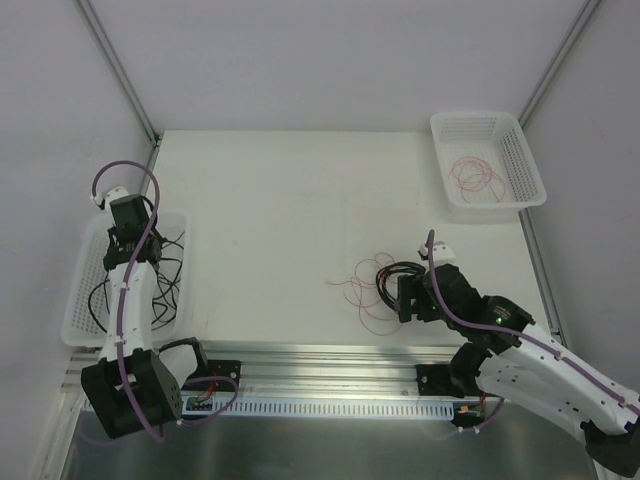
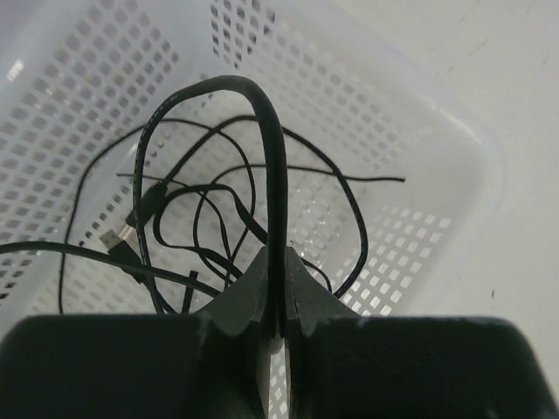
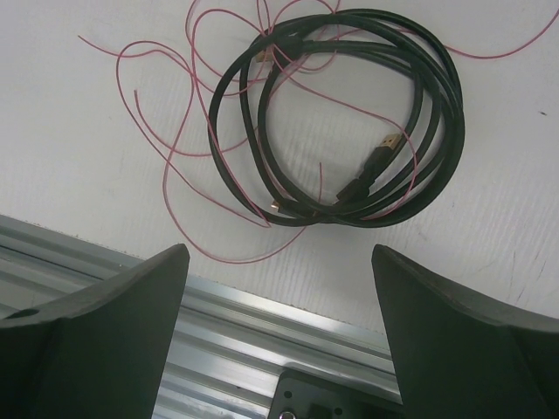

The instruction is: Untangle the cables

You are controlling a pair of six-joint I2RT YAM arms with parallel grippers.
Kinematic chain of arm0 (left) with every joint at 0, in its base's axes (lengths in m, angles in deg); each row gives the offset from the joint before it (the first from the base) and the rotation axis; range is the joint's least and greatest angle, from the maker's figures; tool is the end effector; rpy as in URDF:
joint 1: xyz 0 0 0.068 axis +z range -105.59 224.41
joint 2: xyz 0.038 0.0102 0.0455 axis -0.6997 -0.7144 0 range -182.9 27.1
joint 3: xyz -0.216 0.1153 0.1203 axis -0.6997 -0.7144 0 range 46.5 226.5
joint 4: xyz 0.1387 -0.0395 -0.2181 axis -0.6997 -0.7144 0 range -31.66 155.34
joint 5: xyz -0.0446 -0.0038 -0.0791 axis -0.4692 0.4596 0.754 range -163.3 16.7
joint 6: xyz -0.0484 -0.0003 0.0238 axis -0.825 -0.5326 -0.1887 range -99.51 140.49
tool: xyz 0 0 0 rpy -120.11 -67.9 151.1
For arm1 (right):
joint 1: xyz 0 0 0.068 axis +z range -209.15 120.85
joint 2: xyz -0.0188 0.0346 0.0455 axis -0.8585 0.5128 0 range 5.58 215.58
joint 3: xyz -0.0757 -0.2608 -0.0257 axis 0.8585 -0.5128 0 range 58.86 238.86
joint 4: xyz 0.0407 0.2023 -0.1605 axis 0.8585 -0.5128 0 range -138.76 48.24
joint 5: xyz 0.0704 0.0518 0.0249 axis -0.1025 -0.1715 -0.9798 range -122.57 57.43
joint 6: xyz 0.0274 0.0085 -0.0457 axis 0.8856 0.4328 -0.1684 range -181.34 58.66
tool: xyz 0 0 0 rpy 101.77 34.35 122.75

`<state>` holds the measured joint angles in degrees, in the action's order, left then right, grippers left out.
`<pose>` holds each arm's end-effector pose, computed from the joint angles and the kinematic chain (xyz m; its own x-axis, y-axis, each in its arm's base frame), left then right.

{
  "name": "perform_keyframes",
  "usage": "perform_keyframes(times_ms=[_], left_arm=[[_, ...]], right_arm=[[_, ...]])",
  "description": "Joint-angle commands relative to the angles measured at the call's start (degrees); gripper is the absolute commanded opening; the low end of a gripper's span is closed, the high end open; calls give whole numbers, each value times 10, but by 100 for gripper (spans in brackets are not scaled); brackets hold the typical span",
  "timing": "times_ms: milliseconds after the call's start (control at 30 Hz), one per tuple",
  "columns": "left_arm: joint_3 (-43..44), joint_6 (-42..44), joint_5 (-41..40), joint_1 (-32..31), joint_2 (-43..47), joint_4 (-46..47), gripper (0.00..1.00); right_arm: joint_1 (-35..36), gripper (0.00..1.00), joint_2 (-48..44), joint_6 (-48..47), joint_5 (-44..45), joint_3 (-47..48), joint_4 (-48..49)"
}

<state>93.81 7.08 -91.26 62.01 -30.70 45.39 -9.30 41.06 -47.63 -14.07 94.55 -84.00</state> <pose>0.2103 0.0783 0.2966 -0.3443 -0.3406 -0.8749 -0.6383 0.7683 -0.0479 0.0923 0.0920 0.2554 -0.5553 -0.3095 -0.7719 -0.4541 0.8904 -0.0303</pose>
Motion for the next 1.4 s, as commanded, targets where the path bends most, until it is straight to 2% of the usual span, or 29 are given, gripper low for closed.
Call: perform_keyframes(times_ms=[0,133,233,267,300,367,400,500,533,633,900,1067,1200,1333,1367], left_arm=[[-30,-40,47,15,-27,27,0],[-39,-36,78,27,-65,38,4],[-33,-34,91,32,-88,38,17],[-33,-33,93,34,-87,37,22],[-35,-33,94,35,-85,36,35],[-36,-28,95,35,-76,35,46],[-37,-24,99,35,-72,35,58],[-41,-17,91,35,-47,27,74],[-42,-15,87,35,-28,24,84],[-43,-12,92,34,13,23,98],[-20,2,163,1,110,12,99],[5,37,250,-98,126,12,99],[27,53,353,-173,82,15,99],[15,60,393,-266,27,42,99],[6,61,399,-281,18,53,99]], right_arm=[[-2,90,1,5,-7,5,16],[-2,90,-2,2,-5,4,11],[-1,90,-2,2,-4,4,9],[-1,90,-2,3,-4,4,9],[-2,90,-2,3,-5,5,9],[-1,90,-1,4,-5,6,9],[-2,90,0,3,-6,8,9],[-1,90,16,-2,-10,14,10],[-1,90,21,-5,-14,21,10],[-1,89,44,-11,-33,34,16],[16,84,130,-36,-80,92,37],[47,77,227,-37,-104,126,71],[55,70,309,-21,-110,141,128],[55,51,389,-8,-78,152,170],[55,49,408,-7,-74,156,177]])
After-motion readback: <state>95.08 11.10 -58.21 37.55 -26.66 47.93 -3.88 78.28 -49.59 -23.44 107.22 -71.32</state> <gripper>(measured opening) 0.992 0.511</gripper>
